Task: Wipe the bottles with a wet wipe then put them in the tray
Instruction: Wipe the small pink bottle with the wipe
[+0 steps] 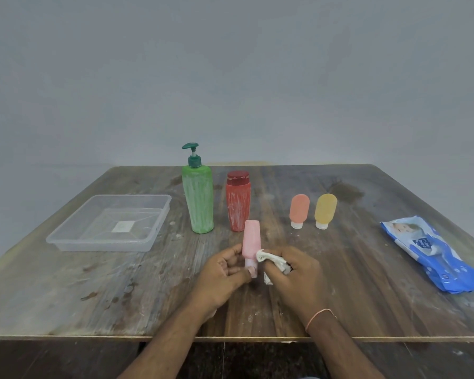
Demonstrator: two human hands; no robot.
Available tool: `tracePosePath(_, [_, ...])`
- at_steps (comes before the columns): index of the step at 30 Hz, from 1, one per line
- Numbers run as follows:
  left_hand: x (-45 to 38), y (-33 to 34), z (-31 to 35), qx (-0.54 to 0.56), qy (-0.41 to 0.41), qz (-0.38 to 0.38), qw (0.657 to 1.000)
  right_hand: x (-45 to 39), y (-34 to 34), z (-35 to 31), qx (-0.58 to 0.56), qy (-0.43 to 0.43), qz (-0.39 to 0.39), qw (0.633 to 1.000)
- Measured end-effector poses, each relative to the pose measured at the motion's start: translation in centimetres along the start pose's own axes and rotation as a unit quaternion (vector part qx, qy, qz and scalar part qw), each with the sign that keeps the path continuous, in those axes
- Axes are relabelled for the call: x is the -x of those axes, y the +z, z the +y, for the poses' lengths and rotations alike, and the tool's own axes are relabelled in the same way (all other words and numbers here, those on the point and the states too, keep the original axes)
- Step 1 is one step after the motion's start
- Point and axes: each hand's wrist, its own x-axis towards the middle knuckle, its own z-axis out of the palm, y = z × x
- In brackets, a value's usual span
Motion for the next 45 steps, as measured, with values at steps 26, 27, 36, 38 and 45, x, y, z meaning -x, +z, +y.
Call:
tracePosePath(26, [0.5, 0.8, 0.7, -0.036, 0.022, 0.029, 0.999, 0.7, -0.5, -1.4, 0.037, -0.132, -0.036, 0.99])
tracePosePath(27, [0.4, 0.8, 0.7, -0.04, 0.02, 0.028, 0.999, 0.7, -0.5, -1.4, 0.049, -0.133, -0.029, 0.989])
tracePosePath(36, [0.5, 1.1, 0.8, -0.069, 0.023, 0.034, 0.997, 0.9, -0.3, -1.5, 0.049, -0.148, -0.033, 0.987])
tracePosePath(38, [0.3, 1.2, 0.7, -0.057, 0.02, 0.041, 0.997, 0.8, -0.4, -1.7, 0.067, -0.135, 0.003, 0.989])
tracePosePath(45, [0.4, 1.4, 0.6, -0.097, 0.039, 0.05, 0.993, 1.0, -0.4, -2.1, 0.042, -0.141, -0.04, 0.988])
